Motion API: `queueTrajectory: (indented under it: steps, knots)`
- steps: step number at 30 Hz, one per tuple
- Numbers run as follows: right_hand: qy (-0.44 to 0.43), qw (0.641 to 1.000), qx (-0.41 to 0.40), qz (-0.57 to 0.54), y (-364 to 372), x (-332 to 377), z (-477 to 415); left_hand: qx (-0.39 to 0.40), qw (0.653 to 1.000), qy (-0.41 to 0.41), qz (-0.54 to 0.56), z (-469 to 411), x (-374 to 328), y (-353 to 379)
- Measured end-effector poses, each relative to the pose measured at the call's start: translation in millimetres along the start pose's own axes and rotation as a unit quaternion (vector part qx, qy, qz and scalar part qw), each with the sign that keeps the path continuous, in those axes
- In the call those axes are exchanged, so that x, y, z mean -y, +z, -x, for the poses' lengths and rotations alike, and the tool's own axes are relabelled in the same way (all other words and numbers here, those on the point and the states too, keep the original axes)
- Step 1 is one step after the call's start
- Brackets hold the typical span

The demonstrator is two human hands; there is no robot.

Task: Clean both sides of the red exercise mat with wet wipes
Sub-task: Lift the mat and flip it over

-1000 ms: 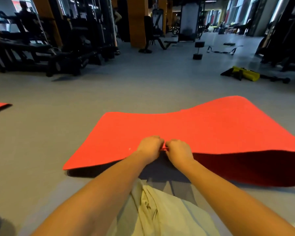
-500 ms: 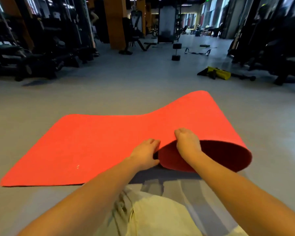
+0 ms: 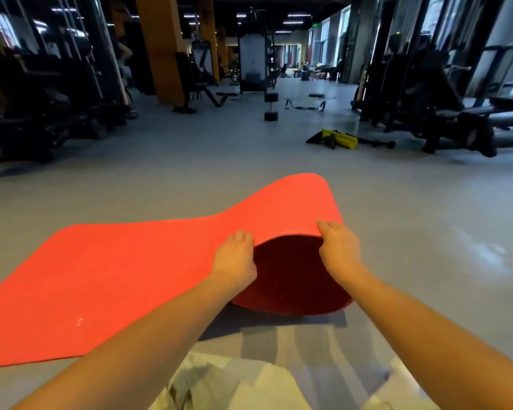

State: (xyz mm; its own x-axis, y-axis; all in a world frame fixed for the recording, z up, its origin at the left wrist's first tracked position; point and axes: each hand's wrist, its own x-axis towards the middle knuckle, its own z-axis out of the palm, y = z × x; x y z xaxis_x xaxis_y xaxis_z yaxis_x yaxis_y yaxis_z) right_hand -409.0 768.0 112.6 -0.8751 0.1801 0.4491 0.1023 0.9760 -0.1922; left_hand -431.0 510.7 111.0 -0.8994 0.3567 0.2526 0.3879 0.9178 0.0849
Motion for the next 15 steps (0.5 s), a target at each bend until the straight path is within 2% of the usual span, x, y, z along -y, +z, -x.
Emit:
queueTrajectory:
  steps: [3, 5, 6, 9, 11, 13, 15]
  knots:
    - [-0.099, 0.991, -0.050, -0.069, -2, 27, 3, -0.083, 0.992, 0.086, 0.029, -17, -52, -11]
    - [-0.141, 0.981, -0.086, -0.106, 0, 27, 10, -0.088, 0.991, 0.102, 0.015, -25, -65, -19]
    - [-0.120, 0.982, -0.082, -0.119, 3, 18, 13, -0.086, 0.991, 0.098, -0.002, -29, -64, -22]
    - [0.043, 0.986, -0.031, -0.156, 8, -19, 26, -0.098, 0.992, 0.072, -0.020, -39, -46, -31]
    - [0.112, 0.984, 0.031, -0.134, 0, -30, 34, -0.105, 0.990, 0.087, -0.027, -41, -37, -35]
    - [0.131, 0.985, 0.058, -0.096, -23, -27, 25, -0.107, 0.990, 0.090, -0.025, -36, -40, -34]
    - [0.125, 0.990, 0.050, -0.038, -58, -27, -3, -0.108, 0.992, 0.063, 0.006, -34, -53, -29]
